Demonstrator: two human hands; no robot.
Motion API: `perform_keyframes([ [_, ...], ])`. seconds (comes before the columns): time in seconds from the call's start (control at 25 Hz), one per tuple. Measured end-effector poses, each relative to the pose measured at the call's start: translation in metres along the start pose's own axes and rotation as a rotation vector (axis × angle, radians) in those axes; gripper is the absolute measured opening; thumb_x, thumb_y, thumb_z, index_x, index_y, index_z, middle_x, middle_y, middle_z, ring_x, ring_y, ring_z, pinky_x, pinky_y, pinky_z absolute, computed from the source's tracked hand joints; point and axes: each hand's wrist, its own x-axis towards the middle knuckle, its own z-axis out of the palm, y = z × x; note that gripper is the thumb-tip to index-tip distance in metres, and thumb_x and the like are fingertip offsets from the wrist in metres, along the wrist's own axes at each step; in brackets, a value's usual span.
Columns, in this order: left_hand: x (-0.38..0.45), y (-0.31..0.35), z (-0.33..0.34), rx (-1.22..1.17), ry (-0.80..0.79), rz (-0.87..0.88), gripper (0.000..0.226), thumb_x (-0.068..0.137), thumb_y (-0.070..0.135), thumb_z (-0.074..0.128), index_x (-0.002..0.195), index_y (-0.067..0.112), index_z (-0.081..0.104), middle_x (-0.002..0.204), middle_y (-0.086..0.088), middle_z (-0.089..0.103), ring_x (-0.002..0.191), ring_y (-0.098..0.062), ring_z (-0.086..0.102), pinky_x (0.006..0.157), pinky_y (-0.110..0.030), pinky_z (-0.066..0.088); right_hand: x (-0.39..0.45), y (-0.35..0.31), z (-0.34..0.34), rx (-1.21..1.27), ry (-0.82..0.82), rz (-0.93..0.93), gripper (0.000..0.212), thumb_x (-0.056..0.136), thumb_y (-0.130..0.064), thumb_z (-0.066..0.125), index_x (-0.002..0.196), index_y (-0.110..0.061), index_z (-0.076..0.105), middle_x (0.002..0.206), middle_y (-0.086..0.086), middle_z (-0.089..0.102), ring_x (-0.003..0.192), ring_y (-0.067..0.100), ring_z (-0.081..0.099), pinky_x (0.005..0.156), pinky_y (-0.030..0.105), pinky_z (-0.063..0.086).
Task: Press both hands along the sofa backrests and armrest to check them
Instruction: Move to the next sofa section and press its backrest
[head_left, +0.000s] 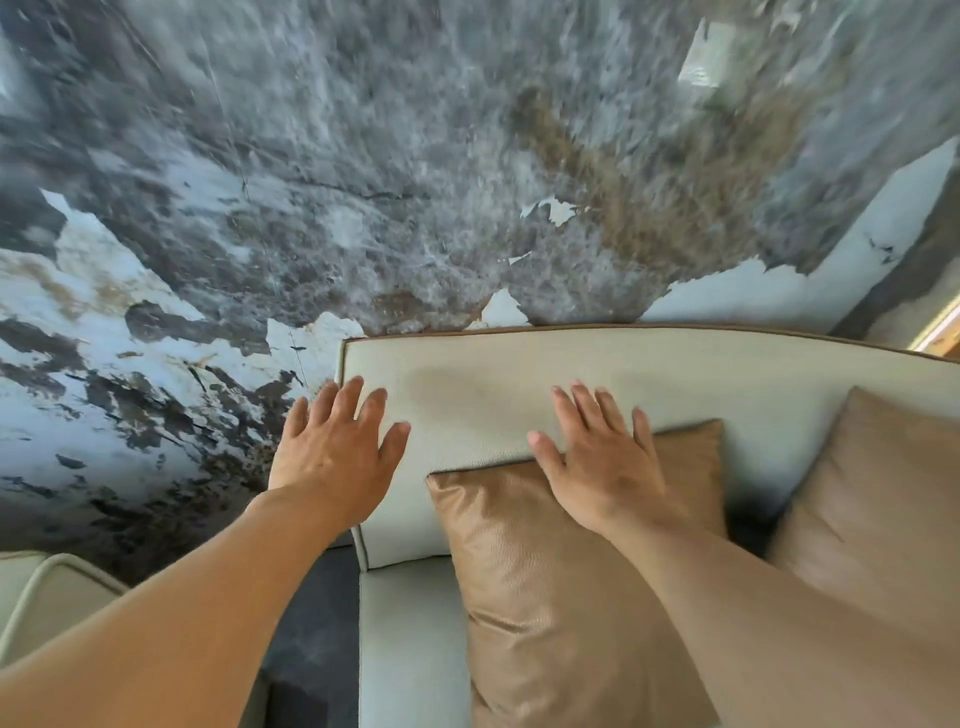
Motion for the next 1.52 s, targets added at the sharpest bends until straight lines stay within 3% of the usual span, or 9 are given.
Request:
perform_keyframes([
  [0.28, -0.116, -0.005, -0.087, 0.016, 0.017, 0.01, 0.063, 0.096, 0.055, 0.011, 0.151, 0.026, 0.016, 0.161, 0.001, 0.011, 0.148, -0.021, 0.003, 0.12, -0.044, 0.004, -0.12, -0.041, -0.112, 0.041, -0.055, 0.042, 0.066, 0.098, -0.056, 0.013, 0.153, -0.026, -0.005, 0.162, -0.003, -0.011, 0.147, 0.017, -0.014, 0.116, 0.043, -0.011],
  [0.6, -0.269, -0.006, -0.194, -0.042, 0.104, -0.058, 0.064, 0.095, 0.056, 0.017, 0.15, 0.026, 0.021, 0.161, -0.001, 0.016, 0.148, -0.022, 0.007, 0.12, -0.046, 0.004, -0.287, -0.042, -0.209, 0.039, 0.032, 0.055, 0.067, 0.097, -0.057, 0.016, 0.154, -0.024, 0.002, 0.163, -0.002, -0.003, 0.148, 0.018, -0.005, 0.116, 0.046, -0.011],
  [0.84, -0.405, -0.009, -0.258, -0.073, 0.27, -0.083, 0.062, 0.095, 0.055, 0.019, 0.149, 0.026, 0.021, 0.16, -0.002, 0.018, 0.148, -0.022, 0.007, 0.119, -0.048, 0.0, -0.405, -0.055, -0.264, 0.04, 0.134, -0.004, 0.071, 0.092, -0.063, 0.01, 0.153, -0.029, 0.0, 0.163, -0.005, -0.004, 0.148, 0.017, -0.006, 0.117, 0.05, -0.005],
  [1.16, -0.569, -0.072, -0.297, 0.003, 0.309, -0.231, 0.059, 0.095, 0.052, 0.025, 0.147, 0.024, 0.023, 0.161, -0.005, 0.016, 0.147, -0.025, 0.006, 0.119, -0.05, 0.001, -0.519, -0.126, -0.292, 0.107, 0.216, -0.16, 0.067, 0.095, -0.06, 0.015, 0.152, -0.027, 0.008, 0.163, -0.003, 0.002, 0.148, 0.02, 0.0, 0.117, 0.052, 0.001],
  [1.52, -0.641, -0.147, -0.317, 0.085, 0.319, -0.321, 0.058, 0.097, 0.049, 0.025, 0.148, 0.022, 0.02, 0.161, -0.005, 0.014, 0.148, -0.025, 0.004, 0.119, -0.048, -0.001, -0.544, -0.201, -0.282, 0.156, 0.23, -0.245, 0.068, 0.094, -0.061, 0.012, 0.152, -0.027, 0.009, 0.163, -0.002, 0.003, 0.148, 0.02, 0.0, 0.116, 0.053, -0.001],
])
